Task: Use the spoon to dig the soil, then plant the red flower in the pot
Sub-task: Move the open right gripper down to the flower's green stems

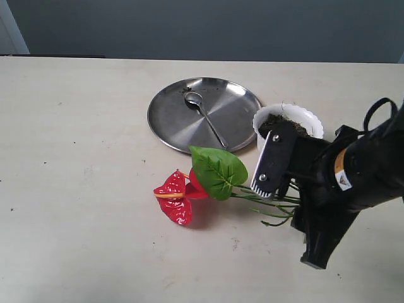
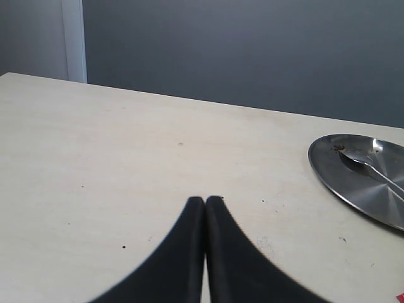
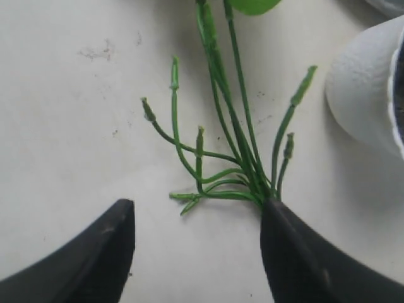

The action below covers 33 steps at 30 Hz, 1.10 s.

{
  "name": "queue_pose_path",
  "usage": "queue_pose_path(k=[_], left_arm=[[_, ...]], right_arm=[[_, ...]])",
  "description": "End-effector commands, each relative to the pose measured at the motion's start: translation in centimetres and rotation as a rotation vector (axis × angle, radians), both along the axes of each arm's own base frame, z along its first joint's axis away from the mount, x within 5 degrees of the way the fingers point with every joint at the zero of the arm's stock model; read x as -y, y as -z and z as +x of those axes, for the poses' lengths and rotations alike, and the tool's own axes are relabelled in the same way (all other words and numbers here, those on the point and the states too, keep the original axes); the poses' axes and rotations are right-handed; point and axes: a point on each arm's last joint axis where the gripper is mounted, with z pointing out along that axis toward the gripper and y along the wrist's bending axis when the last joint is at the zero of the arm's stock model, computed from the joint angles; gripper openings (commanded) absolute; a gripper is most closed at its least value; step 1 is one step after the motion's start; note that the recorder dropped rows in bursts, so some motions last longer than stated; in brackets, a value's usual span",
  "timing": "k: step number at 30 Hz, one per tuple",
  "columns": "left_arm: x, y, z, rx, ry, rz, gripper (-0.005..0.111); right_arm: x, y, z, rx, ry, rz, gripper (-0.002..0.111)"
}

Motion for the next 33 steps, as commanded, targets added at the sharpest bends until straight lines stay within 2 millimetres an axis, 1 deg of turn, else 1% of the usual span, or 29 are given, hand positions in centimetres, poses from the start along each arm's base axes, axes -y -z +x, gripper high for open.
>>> queue_pose_path(k=[1,6,10,14,17,26,33], left_arm=[[0.0,-0.1,0.0,0.017,0.003,0.001,0.0],[0.0,-0.1,0.0,0.017,0.003,0.001,0.0],[0.0,-0.1,0.0,0.017,0.003,0.001,0.0],[0.0,-0.1,0.0,0.017,0.003,0.001,0.0],[0.0,-0.1,0.0,0.017,0.003,0.001,0.0],[0.0,-0.1,0.0,0.017,0.003,0.001,0.0],[0.0,-0.1,0.0,0.017,0.003,0.001,0.0]], right_arm=[[-1.0,1.6,0.9,-0.018,0.012,-0.039,0.057],[-1.8,2.7,2.0,-0.013,0.076,-0.082,0.057],[-1.8,3.3,2.5,0.006,0.103,-0.113,0.057],[-2.1,3.3,2.6,0.02,0.097,-0.075,0.057],[-2.5,3.6,2.8,0.025,0.087,-0.049,0.057],[-3.7,6.6,3.2,-0.03,0.078,-0.061,0.057],[-4.1,7.7,3.4,-0.039,0.066,-0.056,0.057]])
